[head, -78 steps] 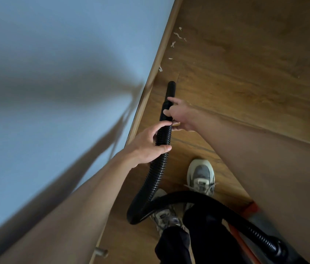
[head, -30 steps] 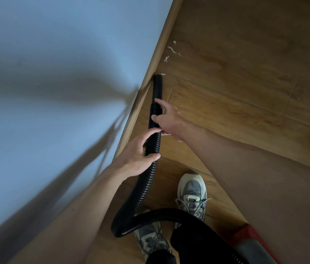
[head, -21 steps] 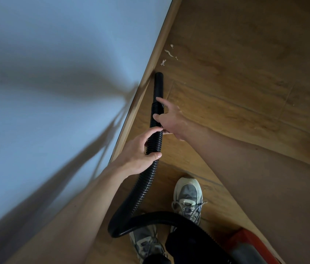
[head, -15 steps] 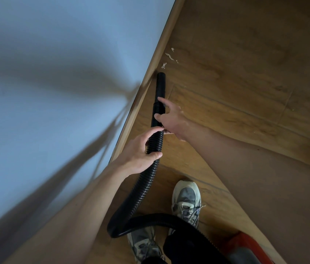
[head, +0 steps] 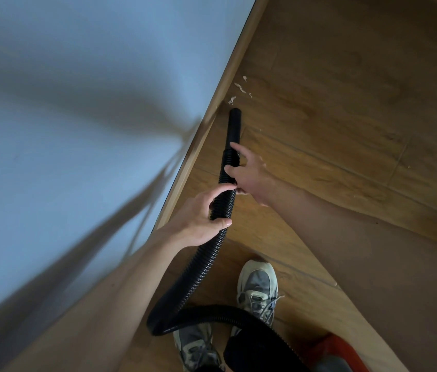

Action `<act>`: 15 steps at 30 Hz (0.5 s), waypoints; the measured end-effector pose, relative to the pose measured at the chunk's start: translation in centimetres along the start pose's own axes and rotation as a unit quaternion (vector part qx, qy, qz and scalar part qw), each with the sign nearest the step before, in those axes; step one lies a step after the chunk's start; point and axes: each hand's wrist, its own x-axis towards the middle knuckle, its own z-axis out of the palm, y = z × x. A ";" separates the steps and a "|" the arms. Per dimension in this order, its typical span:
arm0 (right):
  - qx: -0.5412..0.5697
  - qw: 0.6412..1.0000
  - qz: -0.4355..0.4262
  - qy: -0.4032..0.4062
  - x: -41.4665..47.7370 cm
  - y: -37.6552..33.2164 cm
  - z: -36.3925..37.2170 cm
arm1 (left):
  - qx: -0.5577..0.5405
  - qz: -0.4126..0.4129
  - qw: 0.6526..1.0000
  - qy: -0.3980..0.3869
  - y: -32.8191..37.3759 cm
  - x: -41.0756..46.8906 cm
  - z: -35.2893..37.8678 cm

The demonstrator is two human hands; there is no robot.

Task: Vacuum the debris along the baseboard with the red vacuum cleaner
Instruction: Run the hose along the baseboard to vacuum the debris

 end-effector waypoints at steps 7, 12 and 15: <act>-0.009 1.000 0.009 -0.009 0.6 -1.2 -0.7 | -0.032 -0.003 0.999 0.003 1.2 0.7 0.0; -0.015 0.999 0.016 -0.023 0.5 -1.8 0.2 | -0.027 -0.012 0.999 0.016 0.9 0.1 -0.6; -0.023 0.999 0.016 -0.030 0.5 -2.2 1.0 | -0.040 -0.015 0.999 0.024 0.5 -0.3 -1.1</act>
